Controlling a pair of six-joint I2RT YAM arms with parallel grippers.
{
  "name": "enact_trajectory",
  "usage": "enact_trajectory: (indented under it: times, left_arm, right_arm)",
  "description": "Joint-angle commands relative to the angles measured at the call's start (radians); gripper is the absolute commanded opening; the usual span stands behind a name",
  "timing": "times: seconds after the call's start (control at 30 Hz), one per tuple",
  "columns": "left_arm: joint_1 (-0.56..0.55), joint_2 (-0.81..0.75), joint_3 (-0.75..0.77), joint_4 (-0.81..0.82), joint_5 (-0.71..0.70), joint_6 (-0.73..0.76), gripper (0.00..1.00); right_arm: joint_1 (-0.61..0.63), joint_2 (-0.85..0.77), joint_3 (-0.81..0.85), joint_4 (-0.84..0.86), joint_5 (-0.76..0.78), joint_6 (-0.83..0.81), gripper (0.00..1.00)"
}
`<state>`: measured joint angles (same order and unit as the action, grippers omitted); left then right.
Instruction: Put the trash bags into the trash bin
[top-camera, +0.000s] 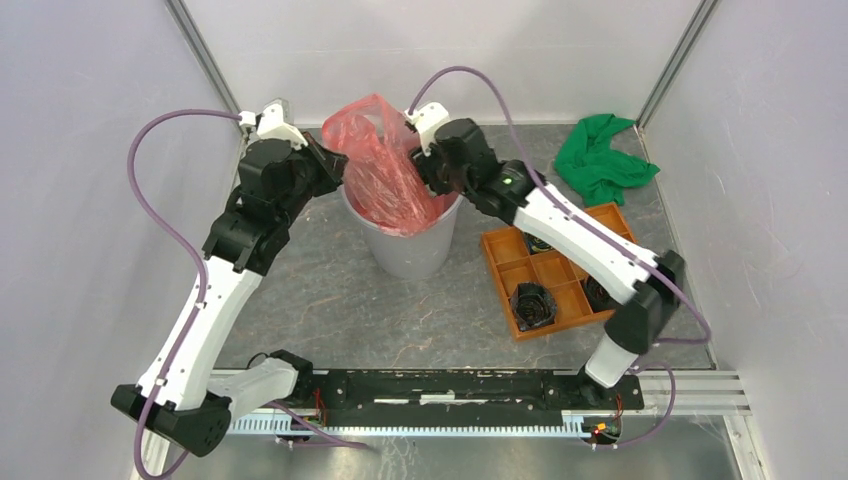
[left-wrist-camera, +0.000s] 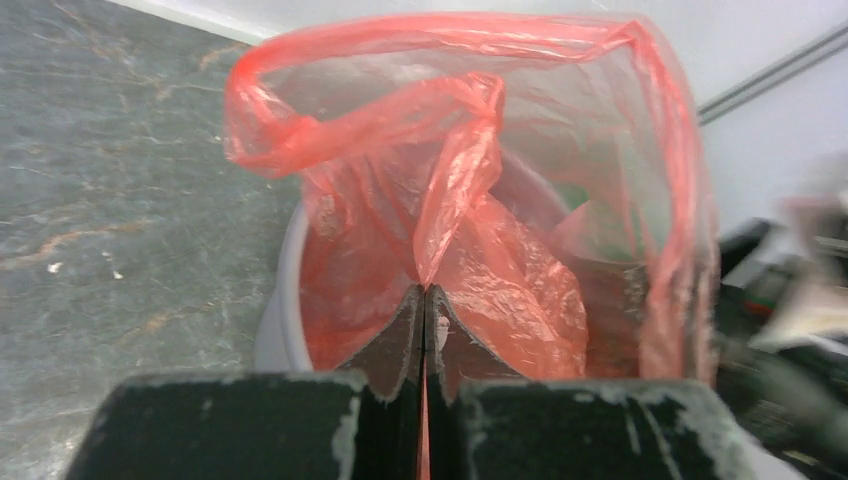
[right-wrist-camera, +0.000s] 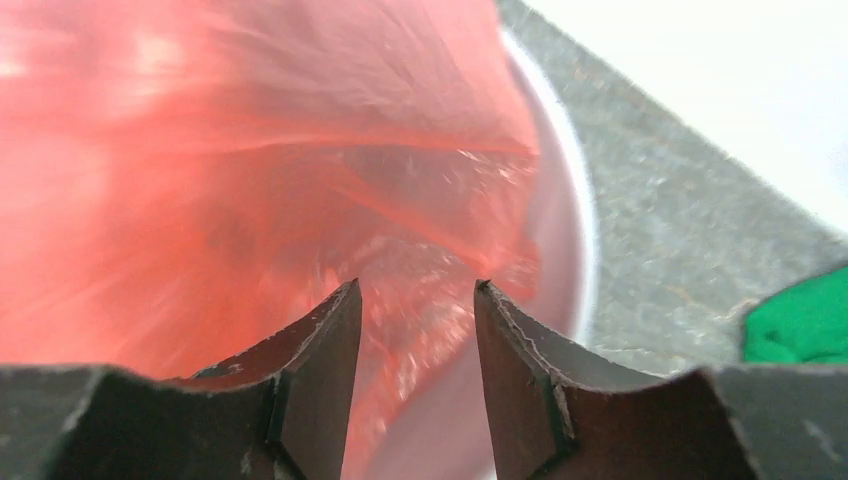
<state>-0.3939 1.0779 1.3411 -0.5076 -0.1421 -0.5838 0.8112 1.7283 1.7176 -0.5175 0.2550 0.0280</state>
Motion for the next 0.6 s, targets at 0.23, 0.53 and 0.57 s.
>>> enact_trajectory:
  times: [0.23,0.53,0.57]
  left_arm:
    - [0.005,-0.085,-0.013,-0.007,-0.19,0.096,0.02]
    - [0.006,-0.067,-0.042,0.03,-0.011,0.05,0.02]
    - [0.005,-0.064,-0.044,0.03,0.008,0.04,0.02]
  right_arm:
    - [0.019,-0.251,0.045,-0.068,-0.174,-0.19,0.42]
    - [0.077,-0.057,0.001,0.102,-0.423,-0.008,0.23]
    - [0.077,-0.018,0.018,0.106,-0.393,0.021,0.22]
